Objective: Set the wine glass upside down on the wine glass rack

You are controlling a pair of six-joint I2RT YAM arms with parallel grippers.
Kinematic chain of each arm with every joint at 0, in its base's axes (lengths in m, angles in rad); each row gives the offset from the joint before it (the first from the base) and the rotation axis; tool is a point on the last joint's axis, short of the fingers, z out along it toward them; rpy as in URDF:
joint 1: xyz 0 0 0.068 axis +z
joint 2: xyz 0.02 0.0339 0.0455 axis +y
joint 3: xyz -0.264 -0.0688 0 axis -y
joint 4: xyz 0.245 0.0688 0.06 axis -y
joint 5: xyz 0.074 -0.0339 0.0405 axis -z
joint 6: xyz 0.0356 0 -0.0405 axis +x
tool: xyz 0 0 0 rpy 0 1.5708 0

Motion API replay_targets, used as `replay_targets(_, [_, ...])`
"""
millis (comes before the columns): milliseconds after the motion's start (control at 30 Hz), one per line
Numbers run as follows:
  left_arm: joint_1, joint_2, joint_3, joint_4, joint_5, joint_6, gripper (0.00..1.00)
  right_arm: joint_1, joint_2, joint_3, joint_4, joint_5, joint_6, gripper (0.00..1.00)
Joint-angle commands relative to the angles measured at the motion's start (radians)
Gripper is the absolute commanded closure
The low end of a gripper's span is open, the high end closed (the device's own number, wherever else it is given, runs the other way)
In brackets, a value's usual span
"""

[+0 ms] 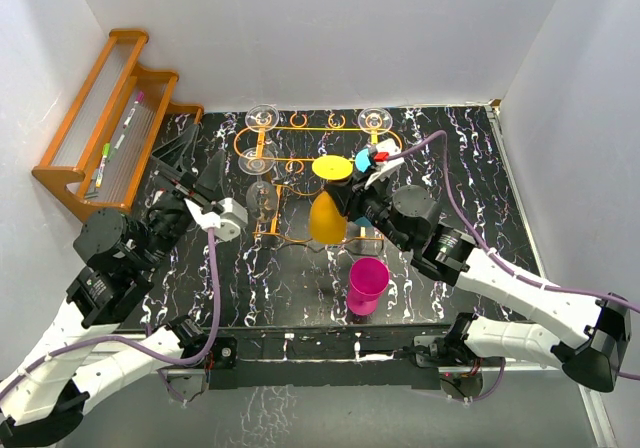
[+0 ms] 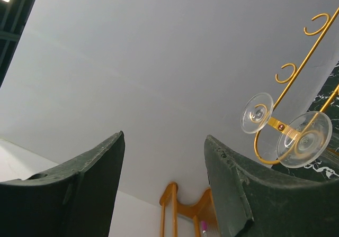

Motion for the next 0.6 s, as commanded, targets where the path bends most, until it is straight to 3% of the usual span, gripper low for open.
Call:
replay_targets(0, [0.006, -0.003, -0.002, 0.027, -0.020, -0.013, 0.40, 0.014, -0.015, 0.060, 0.019, 0.065, -0.018, 0.92])
replay_targets(567, [0.010, -0.020, -0.037, 0.013, -0.003, -0.012, 0.38, 0.074, 0.004, 0.071, 0.006, 0.210, -0.061, 0.92])
